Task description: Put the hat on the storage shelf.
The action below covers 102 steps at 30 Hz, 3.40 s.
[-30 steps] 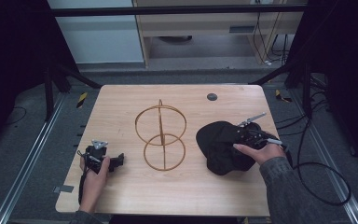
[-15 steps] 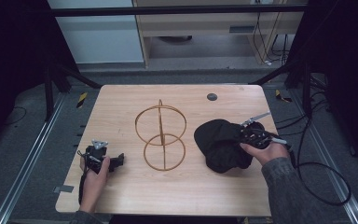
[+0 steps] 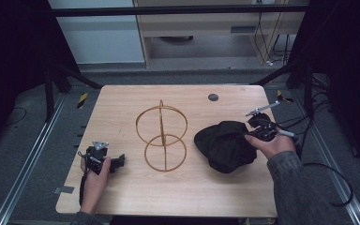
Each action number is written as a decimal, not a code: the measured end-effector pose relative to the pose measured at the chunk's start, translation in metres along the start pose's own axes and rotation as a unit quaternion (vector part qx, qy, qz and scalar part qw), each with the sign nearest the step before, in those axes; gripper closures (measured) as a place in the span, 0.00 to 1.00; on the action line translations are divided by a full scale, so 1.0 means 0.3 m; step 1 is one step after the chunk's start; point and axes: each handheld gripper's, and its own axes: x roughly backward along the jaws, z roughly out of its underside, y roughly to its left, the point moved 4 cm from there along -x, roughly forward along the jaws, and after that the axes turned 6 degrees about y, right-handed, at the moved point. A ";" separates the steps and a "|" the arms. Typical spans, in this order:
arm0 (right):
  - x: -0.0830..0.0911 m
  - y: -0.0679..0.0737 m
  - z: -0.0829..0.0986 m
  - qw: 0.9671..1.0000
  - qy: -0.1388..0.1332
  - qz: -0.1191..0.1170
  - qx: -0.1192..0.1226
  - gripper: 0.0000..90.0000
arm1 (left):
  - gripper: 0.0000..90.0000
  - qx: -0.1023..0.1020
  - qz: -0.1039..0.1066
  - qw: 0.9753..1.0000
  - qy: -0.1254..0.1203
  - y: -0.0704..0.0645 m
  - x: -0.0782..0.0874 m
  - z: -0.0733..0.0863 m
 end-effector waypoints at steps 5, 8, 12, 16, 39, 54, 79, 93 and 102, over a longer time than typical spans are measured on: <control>0.059 -0.004 -0.027 1.000 -0.021 0.002 -0.006 0.95 | 0.00 0.000 0.000 1.000 0.000 0.000 0.000 0.000; 0.101 -0.001 -0.048 0.999 -0.039 0.005 -0.004 0.96 | 0.00 0.000 0.000 1.000 0.000 0.000 0.000 0.000; 0.148 -0.003 -0.073 0.999 -0.052 0.007 -0.016 0.95 | 0.00 0.000 0.000 1.000 0.000 0.000 0.000 0.000; 0.188 -0.002 -0.101 0.998 -0.064 0.018 -0.013 0.95 | 0.00 0.000 0.000 1.000 0.000 0.000 0.000 0.000; 0.382 0.092 -0.329 0.989 -0.145 0.022 0.002 0.96 | 0.00 0.001 0.000 1.000 0.000 -0.001 0.000 0.000; 0.444 0.272 -0.464 0.982 -0.182 -0.014 0.042 0.96 | 0.00 0.001 0.000 1.000 0.000 -0.001 0.000 -0.001; 0.383 0.478 -0.471 0.976 -0.178 -0.081 0.095 0.96 | 0.00 0.003 0.000 1.000 -0.001 -0.002 -0.001 -0.001; 0.346 0.534 -0.475 0.975 -0.168 -0.091 0.115 0.96 | 0.00 0.002 0.000 1.000 -0.001 -0.001 -0.001 -0.001; 0.299 0.554 -0.466 0.975 -0.157 -0.099 0.121 0.96 | 0.00 0.002 0.000 1.000 0.000 -0.002 -0.001 -0.001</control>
